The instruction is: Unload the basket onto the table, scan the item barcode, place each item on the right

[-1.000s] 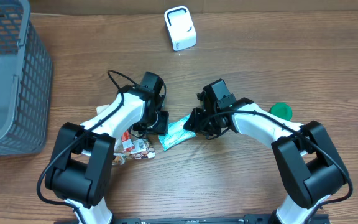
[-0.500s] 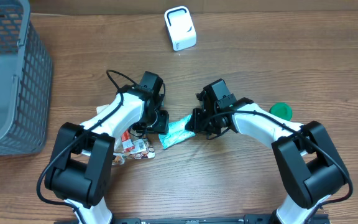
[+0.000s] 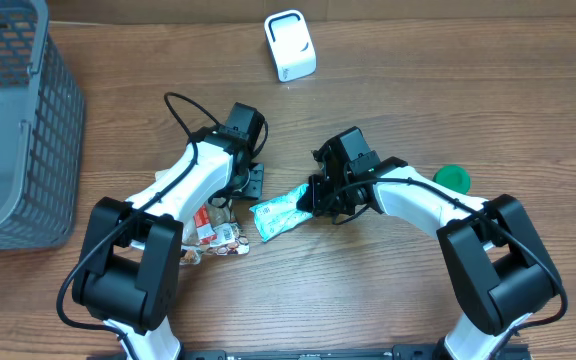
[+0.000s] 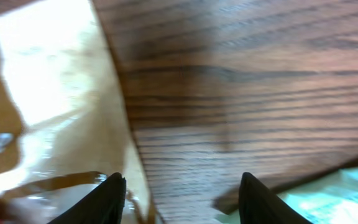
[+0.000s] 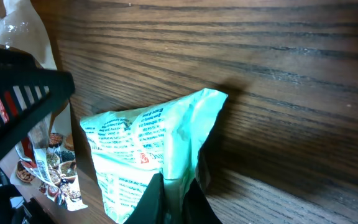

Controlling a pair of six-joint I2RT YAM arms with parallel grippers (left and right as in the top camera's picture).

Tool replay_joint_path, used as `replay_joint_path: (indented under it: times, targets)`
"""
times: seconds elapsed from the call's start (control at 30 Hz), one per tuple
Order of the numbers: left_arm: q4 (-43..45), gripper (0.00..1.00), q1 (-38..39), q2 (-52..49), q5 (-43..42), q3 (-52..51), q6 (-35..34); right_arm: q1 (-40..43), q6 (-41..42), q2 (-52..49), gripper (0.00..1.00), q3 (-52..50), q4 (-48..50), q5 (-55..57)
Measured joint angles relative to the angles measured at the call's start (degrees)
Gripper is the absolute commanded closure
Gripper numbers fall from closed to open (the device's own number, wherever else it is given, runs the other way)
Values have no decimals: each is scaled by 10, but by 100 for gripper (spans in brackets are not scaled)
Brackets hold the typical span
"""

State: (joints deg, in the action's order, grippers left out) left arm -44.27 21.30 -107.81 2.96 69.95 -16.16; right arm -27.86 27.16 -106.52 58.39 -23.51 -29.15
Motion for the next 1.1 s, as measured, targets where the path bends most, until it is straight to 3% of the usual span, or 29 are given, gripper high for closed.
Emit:
replay_joint_path:
  times: [0.2,0.5,0.57,0.63,0.77,0.87,1.1]
  targets:
    - [-40,48,-10,0,31,41,-2,0,-2,0,96,0,17,0]
    - [-98,42,-92,0,42,266,1,9,-60,5,96,52,-57,2]
    - [-93,34,-122,1,43,295,1,12,-90,16,96,84,-97,18]
    - [-80,19,-150,2,44,306,2,12,-115,30,96,112,-126,39]
    - [-70,6,-203,2,47,307,4,12,-180,71,96,174,-175,113]
    - [-64,0,-230,2,49,307,10,12,-230,92,96,212,-182,170]
    - [-56,0,-255,2,50,307,44,13,-368,107,96,280,-129,296]
